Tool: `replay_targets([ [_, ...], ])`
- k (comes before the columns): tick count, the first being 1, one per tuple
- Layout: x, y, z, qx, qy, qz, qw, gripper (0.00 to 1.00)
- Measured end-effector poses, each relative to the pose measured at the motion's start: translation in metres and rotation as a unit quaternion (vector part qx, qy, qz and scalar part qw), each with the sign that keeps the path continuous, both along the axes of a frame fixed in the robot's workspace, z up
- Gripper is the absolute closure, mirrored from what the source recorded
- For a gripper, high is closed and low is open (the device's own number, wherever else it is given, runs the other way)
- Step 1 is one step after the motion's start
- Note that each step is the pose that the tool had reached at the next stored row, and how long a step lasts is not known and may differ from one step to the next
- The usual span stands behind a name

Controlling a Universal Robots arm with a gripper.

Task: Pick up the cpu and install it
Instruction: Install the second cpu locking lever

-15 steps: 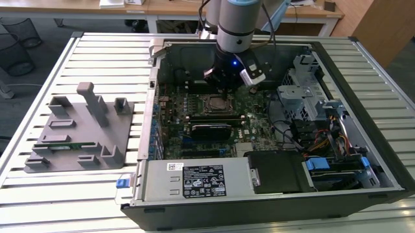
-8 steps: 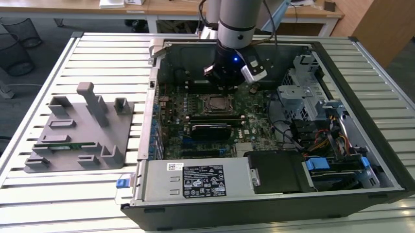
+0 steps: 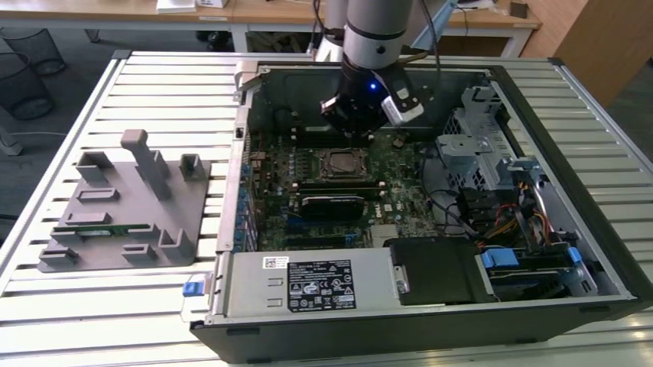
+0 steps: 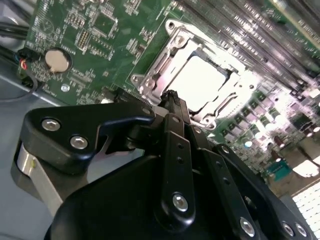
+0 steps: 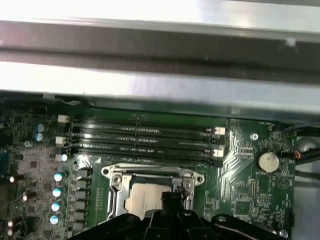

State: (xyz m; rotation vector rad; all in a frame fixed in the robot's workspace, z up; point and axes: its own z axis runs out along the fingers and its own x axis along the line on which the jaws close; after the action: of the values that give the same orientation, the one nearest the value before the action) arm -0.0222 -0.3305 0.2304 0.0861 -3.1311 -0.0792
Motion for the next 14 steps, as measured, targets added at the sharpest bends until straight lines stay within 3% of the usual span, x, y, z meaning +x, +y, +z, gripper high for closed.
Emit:
replay_targets([
  [5, 0.0, -0.0139, -0.0001, 0.0, 0.0, 0.0, 1.0, 0.89],
  [11, -0.001, -0.0272, -0.0002, 0.0001, 0.0, 0.001, 1.0, 0.89],
  [14, -0.001, -0.0306, -0.0002, 0.0011, 0.0028, 0.001, 1.0, 0.89],
])
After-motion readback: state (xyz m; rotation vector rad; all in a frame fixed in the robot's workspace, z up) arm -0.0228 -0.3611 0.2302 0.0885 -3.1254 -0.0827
